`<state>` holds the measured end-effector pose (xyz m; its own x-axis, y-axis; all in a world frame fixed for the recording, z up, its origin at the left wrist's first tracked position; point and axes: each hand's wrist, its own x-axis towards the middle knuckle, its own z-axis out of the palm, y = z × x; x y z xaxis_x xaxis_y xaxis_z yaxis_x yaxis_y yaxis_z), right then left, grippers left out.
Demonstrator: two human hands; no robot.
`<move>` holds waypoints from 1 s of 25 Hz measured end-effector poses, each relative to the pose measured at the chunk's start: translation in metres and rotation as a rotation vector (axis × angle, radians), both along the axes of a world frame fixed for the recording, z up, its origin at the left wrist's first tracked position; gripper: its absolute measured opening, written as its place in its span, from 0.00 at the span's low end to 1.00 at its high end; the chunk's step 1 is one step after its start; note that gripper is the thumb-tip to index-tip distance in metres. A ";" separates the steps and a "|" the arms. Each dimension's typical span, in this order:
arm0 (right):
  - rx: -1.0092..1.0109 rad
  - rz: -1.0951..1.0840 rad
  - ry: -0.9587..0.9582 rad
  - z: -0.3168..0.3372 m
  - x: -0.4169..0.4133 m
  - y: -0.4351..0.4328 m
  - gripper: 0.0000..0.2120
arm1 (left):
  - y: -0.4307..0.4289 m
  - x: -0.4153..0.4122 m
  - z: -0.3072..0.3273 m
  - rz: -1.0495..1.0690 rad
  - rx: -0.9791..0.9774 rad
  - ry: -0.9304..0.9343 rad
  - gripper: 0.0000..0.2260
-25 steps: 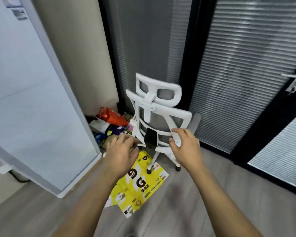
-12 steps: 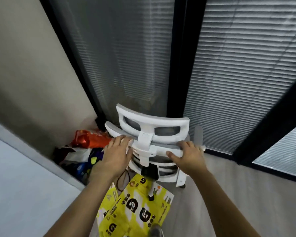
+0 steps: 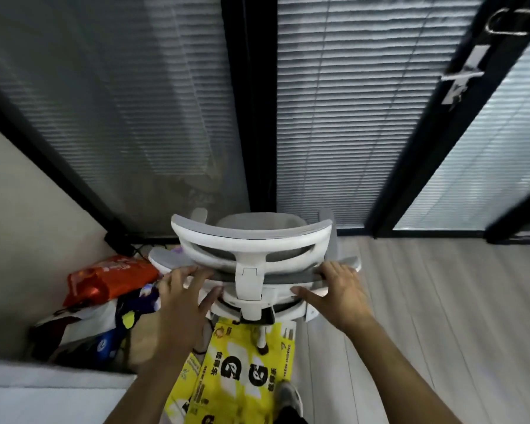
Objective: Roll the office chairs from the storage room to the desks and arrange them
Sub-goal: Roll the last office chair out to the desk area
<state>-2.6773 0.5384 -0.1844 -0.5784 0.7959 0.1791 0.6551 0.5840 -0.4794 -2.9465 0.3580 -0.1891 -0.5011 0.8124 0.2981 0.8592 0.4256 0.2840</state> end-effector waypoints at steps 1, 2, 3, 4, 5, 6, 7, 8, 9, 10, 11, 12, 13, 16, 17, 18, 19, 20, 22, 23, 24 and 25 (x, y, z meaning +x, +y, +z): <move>-0.013 -0.045 0.003 0.000 0.014 -0.017 0.27 | -0.006 0.005 -0.003 -0.045 -0.011 -0.029 0.13; -0.020 -0.093 0.011 0.000 0.027 -0.032 0.28 | -0.009 0.011 -0.004 -0.084 -0.023 -0.061 0.13; -0.013 -0.138 0.018 -0.002 0.041 -0.048 0.28 | -0.011 0.018 -0.004 -0.118 -0.036 -0.081 0.13; -0.002 -0.183 0.016 -0.004 0.056 -0.064 0.28 | -0.012 0.027 -0.003 -0.156 -0.044 -0.077 0.13; 0.000 -0.231 0.014 -0.008 0.071 -0.079 0.28 | -0.013 0.037 -0.003 -0.202 -0.048 -0.067 0.14; 0.005 -0.290 0.016 -0.011 0.089 -0.095 0.28 | -0.012 0.050 -0.001 -0.262 -0.044 -0.072 0.15; 0.012 -0.348 0.019 -0.013 0.107 -0.108 0.28 | -0.010 0.064 0.000 -0.317 -0.033 -0.081 0.15; 0.018 -0.404 0.015 -0.015 0.125 -0.122 0.28 | -0.007 0.078 0.001 -0.363 -0.024 -0.089 0.15; 0.022 -0.461 0.013 -0.017 0.143 -0.136 0.28 | -0.003 0.093 0.001 -0.411 -0.017 -0.091 0.15; 0.027 -0.515 0.014 -0.019 0.162 -0.150 0.28 | -0.001 0.110 0.002 -0.466 -0.021 -0.098 0.15; 0.035 -0.577 0.020 -0.020 0.185 -0.165 0.28 | 0.003 0.132 0.002 -0.536 -0.033 -0.116 0.15; 0.044 -0.633 0.023 -0.022 0.206 -0.178 0.28 | 0.007 0.153 0.003 -0.597 -0.042 -0.140 0.14; 0.050 -0.682 0.025 -0.024 0.227 -0.189 0.27 | 0.013 0.174 0.001 -0.647 -0.049 -0.168 0.13; 0.070 -0.840 0.026 -0.027 0.297 -0.224 0.26 | 0.031 0.255 0.003 -0.820 -0.054 -0.156 0.13; 0.082 -0.890 0.026 -0.027 0.321 -0.235 0.25 | 0.037 0.283 0.002 -0.874 -0.052 -0.142 0.14; 0.097 -0.938 0.028 -0.028 0.346 -0.245 0.25 | 0.042 0.314 0.002 -0.923 -0.043 -0.134 0.14; 0.116 -0.993 0.034 -0.029 0.373 -0.256 0.25 | 0.047 0.347 0.001 -0.975 -0.037 -0.132 0.14; 0.140 -1.037 0.040 -0.030 0.399 -0.264 0.24 | 0.051 0.379 0.001 -1.018 -0.033 -0.132 0.14; 0.188 -1.122 0.056 -0.031 0.461 -0.281 0.24 | 0.061 0.453 -0.002 -1.103 -0.047 -0.135 0.15; 0.198 -1.151 0.063 -0.032 0.491 -0.288 0.25 | 0.065 0.489 -0.003 -1.137 -0.056 -0.139 0.16; 0.201 -1.186 0.067 -0.033 0.523 -0.293 0.25 | 0.069 0.527 -0.003 -1.172 -0.064 -0.148 0.17; 0.190 -1.219 0.072 -0.034 0.555 -0.299 0.26 | 0.072 0.565 -0.003 -1.201 -0.071 -0.161 0.18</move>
